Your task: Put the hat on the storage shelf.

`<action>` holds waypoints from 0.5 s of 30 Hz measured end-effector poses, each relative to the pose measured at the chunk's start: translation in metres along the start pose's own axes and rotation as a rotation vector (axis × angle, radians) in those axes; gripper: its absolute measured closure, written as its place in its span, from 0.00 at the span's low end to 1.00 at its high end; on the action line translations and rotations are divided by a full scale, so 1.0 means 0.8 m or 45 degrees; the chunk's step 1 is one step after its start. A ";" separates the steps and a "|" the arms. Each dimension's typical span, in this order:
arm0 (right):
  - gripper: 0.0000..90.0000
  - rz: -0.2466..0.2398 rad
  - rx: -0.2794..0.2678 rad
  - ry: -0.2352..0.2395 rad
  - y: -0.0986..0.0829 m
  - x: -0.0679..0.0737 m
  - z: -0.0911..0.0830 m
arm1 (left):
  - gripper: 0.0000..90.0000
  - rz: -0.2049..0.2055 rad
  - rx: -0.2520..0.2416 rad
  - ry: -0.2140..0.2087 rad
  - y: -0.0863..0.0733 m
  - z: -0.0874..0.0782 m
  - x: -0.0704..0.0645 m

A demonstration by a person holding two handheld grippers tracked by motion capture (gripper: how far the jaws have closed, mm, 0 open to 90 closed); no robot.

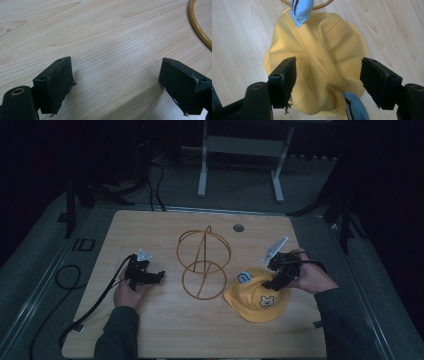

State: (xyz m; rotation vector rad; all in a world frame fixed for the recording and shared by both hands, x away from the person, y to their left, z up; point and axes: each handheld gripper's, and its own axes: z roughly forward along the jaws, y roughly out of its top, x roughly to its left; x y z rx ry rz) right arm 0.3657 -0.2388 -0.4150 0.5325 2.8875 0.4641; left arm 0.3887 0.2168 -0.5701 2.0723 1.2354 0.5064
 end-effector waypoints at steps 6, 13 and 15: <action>0.33 -0.005 0.022 0.010 0.002 0.000 0.006 | 0.14 -0.001 -0.001 0.000 0.000 0.000 0.000; 0.33 -0.016 0.051 0.025 0.005 -0.001 0.015 | 0.14 0.001 0.000 0.000 0.000 0.000 0.000; 0.34 -0.014 0.059 0.030 0.005 -0.001 0.016 | 0.13 0.000 0.000 0.000 0.000 0.000 0.000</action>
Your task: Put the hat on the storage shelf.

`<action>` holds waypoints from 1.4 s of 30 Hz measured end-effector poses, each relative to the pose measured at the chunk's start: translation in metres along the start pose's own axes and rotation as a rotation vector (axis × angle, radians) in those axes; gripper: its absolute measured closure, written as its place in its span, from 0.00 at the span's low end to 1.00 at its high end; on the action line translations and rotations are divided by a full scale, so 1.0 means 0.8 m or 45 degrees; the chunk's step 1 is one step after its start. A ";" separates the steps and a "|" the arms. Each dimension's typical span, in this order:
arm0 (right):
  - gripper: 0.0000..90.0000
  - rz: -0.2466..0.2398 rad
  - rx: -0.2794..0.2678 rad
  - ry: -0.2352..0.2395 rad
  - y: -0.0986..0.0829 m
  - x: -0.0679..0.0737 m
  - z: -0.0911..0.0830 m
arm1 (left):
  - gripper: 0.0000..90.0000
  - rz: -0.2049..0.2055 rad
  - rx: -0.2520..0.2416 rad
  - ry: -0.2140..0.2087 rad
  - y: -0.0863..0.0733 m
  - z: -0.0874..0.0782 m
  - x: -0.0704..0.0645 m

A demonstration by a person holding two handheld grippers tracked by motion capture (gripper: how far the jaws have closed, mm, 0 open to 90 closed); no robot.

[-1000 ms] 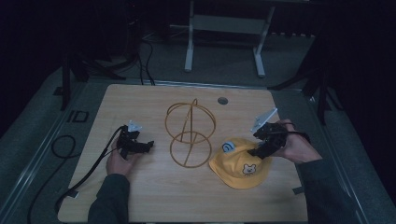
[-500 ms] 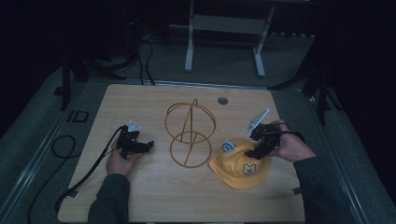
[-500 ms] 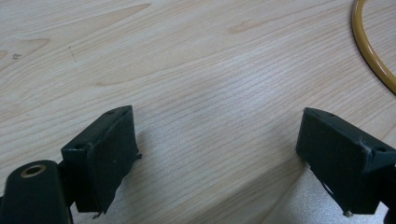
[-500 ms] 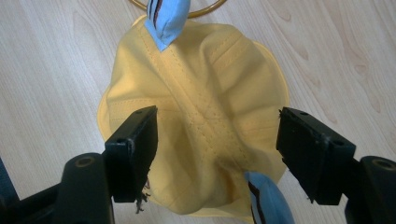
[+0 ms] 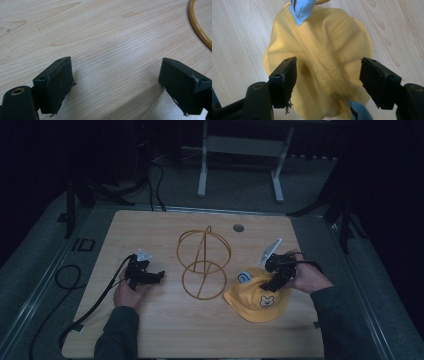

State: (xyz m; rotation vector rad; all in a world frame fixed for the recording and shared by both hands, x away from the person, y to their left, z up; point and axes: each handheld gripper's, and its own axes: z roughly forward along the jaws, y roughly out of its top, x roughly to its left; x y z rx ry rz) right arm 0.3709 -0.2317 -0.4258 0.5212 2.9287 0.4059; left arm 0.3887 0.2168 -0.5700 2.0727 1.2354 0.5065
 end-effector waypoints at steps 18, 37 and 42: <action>0.55 -0.030 0.042 0.059 0.005 -0.002 0.010 | 0.14 0.000 0.000 0.000 0.000 0.000 0.000; 0.76 -0.081 0.043 0.086 0.002 -0.002 0.006 | 0.14 0.000 0.000 0.000 0.000 0.000 0.000; 0.78 -0.090 0.038 0.083 0.003 -0.002 0.003 | 0.13 -0.001 -0.001 0.000 0.000 0.000 0.000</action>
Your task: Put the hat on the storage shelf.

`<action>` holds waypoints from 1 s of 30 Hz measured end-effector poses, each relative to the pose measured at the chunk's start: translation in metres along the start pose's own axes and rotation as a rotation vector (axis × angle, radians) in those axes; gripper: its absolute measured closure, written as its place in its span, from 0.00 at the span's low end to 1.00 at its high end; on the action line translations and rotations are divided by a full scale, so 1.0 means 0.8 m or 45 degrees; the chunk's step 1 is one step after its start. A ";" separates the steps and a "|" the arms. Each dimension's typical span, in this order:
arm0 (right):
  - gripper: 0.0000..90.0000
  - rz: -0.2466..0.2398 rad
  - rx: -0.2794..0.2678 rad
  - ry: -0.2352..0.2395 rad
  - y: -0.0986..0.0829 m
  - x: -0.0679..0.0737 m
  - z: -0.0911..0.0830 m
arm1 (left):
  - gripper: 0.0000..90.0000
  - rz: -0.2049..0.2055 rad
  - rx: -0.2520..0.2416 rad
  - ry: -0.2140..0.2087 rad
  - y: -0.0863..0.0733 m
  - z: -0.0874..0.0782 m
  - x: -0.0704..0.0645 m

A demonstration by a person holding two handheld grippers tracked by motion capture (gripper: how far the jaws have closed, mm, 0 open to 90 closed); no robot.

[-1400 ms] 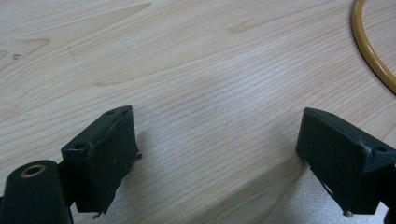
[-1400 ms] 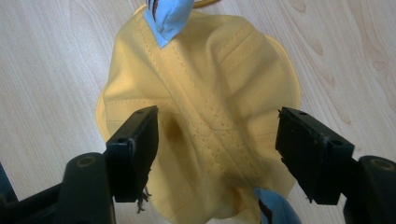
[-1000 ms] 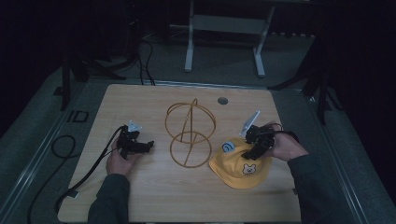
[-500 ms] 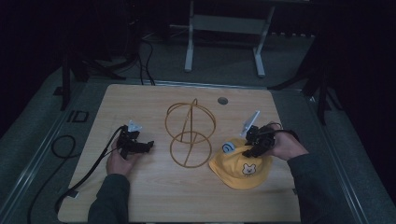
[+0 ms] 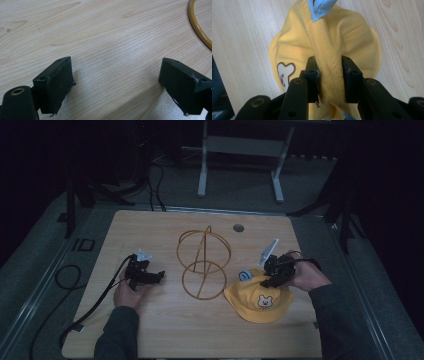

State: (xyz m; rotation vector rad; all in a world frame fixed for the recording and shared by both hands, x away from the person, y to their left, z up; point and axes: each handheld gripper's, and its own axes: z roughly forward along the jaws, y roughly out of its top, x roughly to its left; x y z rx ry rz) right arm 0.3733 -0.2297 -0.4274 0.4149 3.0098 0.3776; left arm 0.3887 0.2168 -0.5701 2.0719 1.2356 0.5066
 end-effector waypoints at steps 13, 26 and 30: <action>0.79 -0.005 -0.032 0.000 -0.002 0.000 -0.013 | 0.14 0.001 0.001 0.000 0.000 0.000 0.000; 0.79 -0.002 -0.054 -0.012 -0.004 -0.003 -0.029 | 0.14 0.000 0.000 0.000 0.000 0.000 0.000; 0.79 0.004 -0.059 -0.017 -0.004 -0.004 -0.035 | 0.14 0.000 0.000 0.000 0.000 0.000 0.000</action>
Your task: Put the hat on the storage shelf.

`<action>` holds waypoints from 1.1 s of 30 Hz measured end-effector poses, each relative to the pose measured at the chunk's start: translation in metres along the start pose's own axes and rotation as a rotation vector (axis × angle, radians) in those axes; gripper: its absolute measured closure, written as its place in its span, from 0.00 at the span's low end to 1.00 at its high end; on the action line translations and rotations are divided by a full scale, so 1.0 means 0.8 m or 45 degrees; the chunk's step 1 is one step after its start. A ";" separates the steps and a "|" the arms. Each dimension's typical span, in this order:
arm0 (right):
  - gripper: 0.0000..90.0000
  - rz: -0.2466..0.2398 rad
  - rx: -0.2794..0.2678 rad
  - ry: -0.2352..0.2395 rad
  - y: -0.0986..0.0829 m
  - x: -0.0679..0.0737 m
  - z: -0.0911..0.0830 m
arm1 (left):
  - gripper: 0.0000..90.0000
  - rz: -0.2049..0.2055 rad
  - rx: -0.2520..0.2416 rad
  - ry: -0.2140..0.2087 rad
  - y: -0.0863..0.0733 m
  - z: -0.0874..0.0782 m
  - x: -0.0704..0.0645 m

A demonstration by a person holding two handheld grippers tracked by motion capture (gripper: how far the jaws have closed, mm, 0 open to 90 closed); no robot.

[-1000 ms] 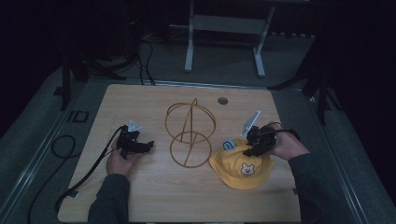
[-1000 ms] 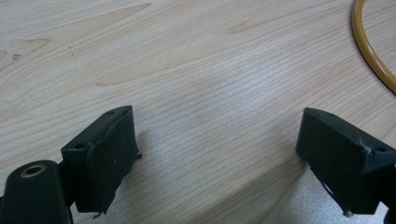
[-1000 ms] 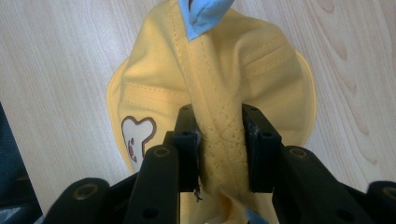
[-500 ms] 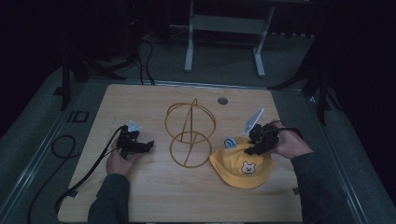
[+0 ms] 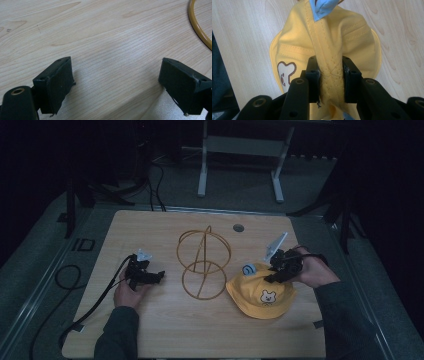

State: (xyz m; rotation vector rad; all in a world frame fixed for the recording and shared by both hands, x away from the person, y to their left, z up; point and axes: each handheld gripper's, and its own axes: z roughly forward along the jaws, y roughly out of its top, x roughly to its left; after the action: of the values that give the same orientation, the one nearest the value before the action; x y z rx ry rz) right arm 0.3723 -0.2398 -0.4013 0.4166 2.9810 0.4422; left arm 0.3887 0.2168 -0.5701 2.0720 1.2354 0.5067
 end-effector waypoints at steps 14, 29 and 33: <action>0.80 0.002 -0.044 -0.012 0.004 -0.006 -0.018 | 0.14 0.001 0.002 -0.001 0.000 0.000 0.000; 0.80 0.013 -0.075 -0.044 0.003 -0.011 -0.037 | 0.14 0.001 0.003 -0.001 0.000 0.000 0.000; 0.80 0.018 -0.076 -0.054 0.003 -0.012 -0.043 | 0.14 0.001 0.002 -0.001 0.000 0.000 0.000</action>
State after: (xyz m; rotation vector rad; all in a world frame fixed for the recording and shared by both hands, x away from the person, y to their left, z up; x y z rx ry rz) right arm 0.3773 -0.2492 -0.3674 0.4362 2.9175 0.5158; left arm 0.3887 0.2169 -0.5699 2.0738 1.2355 0.5052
